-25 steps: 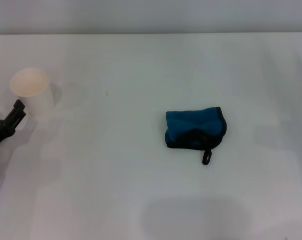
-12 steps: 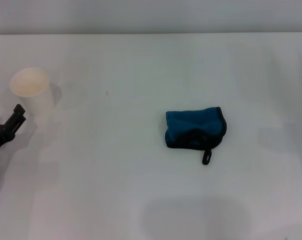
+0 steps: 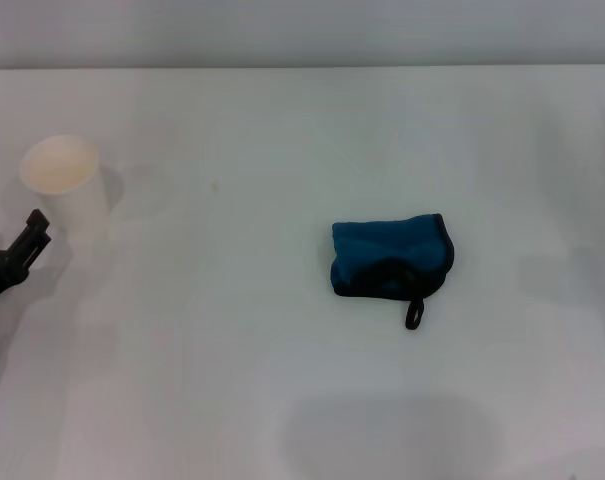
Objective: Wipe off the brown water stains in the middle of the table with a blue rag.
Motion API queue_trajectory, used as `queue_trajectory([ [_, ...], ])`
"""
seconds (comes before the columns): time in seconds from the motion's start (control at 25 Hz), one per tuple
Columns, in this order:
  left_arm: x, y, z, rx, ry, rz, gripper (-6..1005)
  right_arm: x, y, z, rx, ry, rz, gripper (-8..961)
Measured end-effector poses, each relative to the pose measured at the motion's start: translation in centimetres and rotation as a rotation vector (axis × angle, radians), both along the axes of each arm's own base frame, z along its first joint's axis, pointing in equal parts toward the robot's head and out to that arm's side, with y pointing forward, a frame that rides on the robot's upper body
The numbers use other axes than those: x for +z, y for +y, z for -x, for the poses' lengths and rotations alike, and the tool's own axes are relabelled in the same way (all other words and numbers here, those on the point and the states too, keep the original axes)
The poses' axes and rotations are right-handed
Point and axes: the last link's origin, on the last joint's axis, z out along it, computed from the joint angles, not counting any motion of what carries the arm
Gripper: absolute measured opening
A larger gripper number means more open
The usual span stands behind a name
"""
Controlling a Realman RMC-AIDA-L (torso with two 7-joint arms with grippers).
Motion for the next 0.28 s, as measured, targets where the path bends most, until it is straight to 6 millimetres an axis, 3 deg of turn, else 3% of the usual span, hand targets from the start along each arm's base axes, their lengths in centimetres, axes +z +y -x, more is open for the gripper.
queue_trajectory([
  [0.28, -0.02, -0.27, 0.17, 0.008, -0.001, -0.001, 878, 0.08, 0.07, -0.14, -0.014, -0.017, -0.006, 829],
])
